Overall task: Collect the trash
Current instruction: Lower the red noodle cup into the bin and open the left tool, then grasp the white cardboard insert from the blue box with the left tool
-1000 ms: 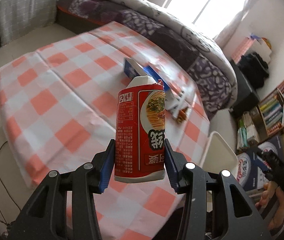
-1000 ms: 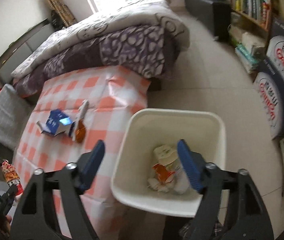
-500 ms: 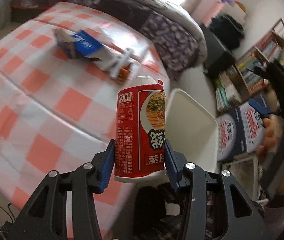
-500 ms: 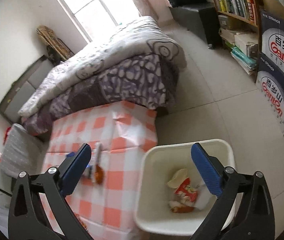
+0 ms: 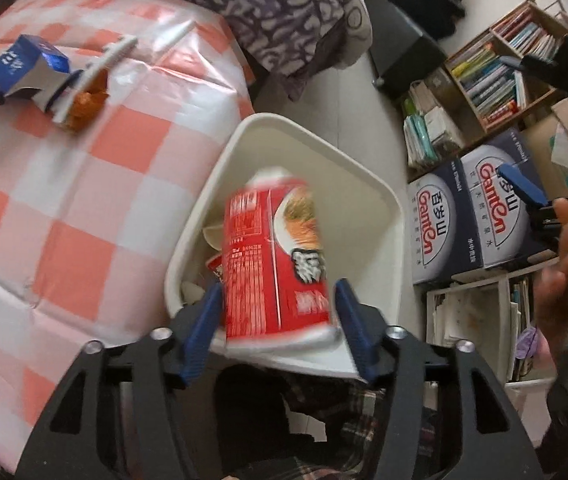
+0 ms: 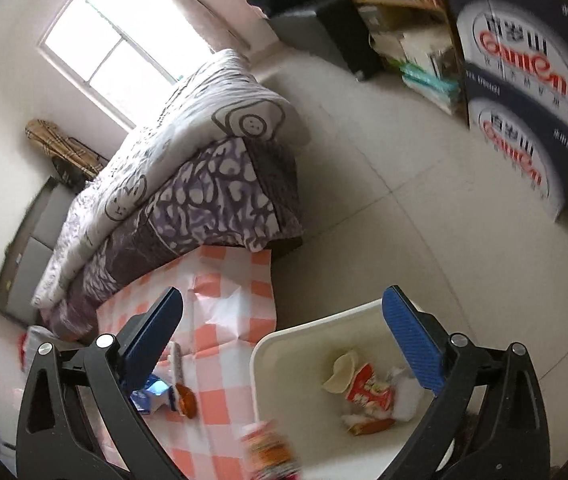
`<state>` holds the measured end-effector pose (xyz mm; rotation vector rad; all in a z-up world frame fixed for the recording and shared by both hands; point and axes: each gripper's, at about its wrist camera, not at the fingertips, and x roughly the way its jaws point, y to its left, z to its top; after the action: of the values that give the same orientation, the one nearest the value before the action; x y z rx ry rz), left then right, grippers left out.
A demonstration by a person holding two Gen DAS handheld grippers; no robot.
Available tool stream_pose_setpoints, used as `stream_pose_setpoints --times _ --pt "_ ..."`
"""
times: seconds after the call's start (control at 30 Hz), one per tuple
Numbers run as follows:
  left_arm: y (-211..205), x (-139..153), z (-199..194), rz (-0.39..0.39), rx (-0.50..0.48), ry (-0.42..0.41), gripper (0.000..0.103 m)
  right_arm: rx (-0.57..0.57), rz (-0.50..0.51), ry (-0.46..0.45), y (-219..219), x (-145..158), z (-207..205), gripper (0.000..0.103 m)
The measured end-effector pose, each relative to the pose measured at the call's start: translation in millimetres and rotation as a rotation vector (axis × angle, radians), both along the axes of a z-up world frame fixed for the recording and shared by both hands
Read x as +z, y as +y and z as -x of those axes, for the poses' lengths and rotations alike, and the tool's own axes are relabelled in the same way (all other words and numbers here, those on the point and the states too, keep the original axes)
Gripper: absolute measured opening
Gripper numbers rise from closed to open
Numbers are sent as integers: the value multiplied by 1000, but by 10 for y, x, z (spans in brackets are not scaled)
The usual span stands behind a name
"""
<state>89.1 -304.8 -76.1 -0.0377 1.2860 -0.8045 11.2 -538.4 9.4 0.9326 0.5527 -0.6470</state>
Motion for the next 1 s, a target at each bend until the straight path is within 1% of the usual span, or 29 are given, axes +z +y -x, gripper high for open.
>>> stream_pose_setpoints --times 0.03,0.1,0.17,0.2,0.23,0.3,0.33,0.4,0.43,0.53,0.6,0.63,0.67,0.7,0.77,0.8,0.83,0.87,0.9,0.93,1.0 --pt "5 6 -28 -7 7 -7 67 11 -14 -3 1 -9 -21 96" --pt "80 54 -144 -33 46 -47 72 27 -26 -7 18 -19 -52 96" --pt "261 141 -386 -62 138 -95 75 51 -41 -12 60 -37 -103 96" --pt "366 187 -516 -74 188 -117 78 65 -53 -19 78 -38 -130 96" --pt "543 267 -719 -93 271 -161 80 88 -73 -30 112 -46 -176 96" --pt "786 358 -982 -109 383 -194 84 116 -82 -35 158 -35 -240 96" --pt "992 405 -1206 -113 478 -196 85 130 -78 -31 198 -31 -289 96" --pt "1234 419 -1484 -101 587 -163 85 152 -73 -23 265 -27 -368 96" --pt "1411 395 -1687 -75 667 -121 85 166 -75 -22 301 -28 -415 96" --pt "1688 289 -2004 -29 794 -52 85 193 -80 -15 378 -28 -519 96" --pt "1746 180 -2179 -8 817 -13 85 206 -83 -18 428 -19 -569 96" --pt "1747 96 -2273 -12 814 8 84 216 -81 -18 463 -10 -604 96" --pt "1713 52 -2314 -16 815 18 82 228 -76 -17 497 -1 -638 96" --pt "1718 -11 -2353 -16 821 31 75 240 -69 -13 532 10 -669 96" --pt "1765 -122 -2420 -13 821 70 69 271 -49 1 618 28 -740 96" --pt "1799 -192 -2444 -11 814 100 58 280 -42 7 647 31 -758 96" --pt "1868 -278 -2471 4 811 142 39 295 -31 17 692 30 -793 96" --pt "1921 -306 -2470 18 812 160 29 303 -26 23 715 27 -806 96" --pt "1994 -335 -2445 30 817 176 16 313 -22 30 737 24 -817 96" --pt "2073 -352 -2415 41 818 186 15 328 -17 39 771 13 -844 96" --pt "2199 -350 -2324 31 802 174 15 347 -1 68 834 -20 -897 96"
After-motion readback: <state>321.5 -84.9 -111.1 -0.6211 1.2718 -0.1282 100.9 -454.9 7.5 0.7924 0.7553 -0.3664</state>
